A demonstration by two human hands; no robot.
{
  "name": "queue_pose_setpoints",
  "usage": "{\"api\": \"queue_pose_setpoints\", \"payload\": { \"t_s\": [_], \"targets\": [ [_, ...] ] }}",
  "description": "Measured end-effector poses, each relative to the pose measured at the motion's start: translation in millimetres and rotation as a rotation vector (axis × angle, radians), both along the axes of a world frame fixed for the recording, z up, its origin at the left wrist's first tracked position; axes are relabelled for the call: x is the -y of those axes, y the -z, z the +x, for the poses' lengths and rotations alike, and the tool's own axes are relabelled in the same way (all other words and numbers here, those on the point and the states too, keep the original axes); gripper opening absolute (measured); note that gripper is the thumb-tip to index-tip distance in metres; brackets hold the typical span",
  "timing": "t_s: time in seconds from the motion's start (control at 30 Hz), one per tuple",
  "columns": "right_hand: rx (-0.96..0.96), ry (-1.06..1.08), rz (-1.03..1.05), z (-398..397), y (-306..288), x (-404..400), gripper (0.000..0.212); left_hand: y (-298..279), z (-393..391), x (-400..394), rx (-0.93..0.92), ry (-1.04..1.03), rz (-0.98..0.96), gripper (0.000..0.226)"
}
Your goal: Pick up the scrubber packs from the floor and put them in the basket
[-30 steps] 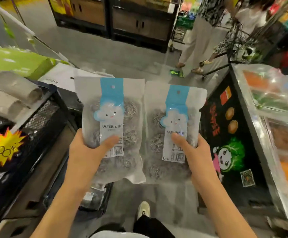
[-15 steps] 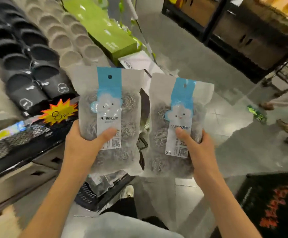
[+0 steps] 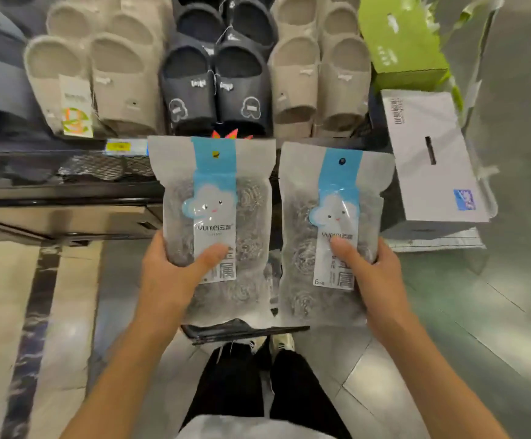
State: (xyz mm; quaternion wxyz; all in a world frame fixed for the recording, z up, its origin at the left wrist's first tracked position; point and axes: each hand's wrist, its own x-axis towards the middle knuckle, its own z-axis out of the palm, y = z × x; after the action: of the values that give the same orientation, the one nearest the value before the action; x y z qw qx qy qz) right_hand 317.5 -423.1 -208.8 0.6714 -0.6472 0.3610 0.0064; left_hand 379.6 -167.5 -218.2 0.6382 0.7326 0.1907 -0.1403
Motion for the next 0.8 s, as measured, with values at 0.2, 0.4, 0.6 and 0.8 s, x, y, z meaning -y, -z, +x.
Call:
{"api": "queue_pose_setpoints", "payload": {
  "t_s": [0.2,0.4,0.6,0.8],
  "targets": [
    [-0.073,-0.146,0.015,31.7,110.0,7.0,0.056,101.7,4.2,12.5,-0.057,-0.086,0.059,0.059],
    [-0.115,-0.14,0.013,40.1,250.1,1.4,0.041,244.8,1.1,11.1,-0.128,-0.1,0.088,0.077],
    [-0.156,-0.125,0.02,51.4,393.4,-5.2,0.047,386.4,7.1,5.1,-0.152,-0.132,0.056,0.084],
    [-0.262,-0.102,0.009,46.3,512.9,-11.5,0.039,471.0,12.1,-5.2,-0.176,-0.097,0.018,0.076]
  ]
}}
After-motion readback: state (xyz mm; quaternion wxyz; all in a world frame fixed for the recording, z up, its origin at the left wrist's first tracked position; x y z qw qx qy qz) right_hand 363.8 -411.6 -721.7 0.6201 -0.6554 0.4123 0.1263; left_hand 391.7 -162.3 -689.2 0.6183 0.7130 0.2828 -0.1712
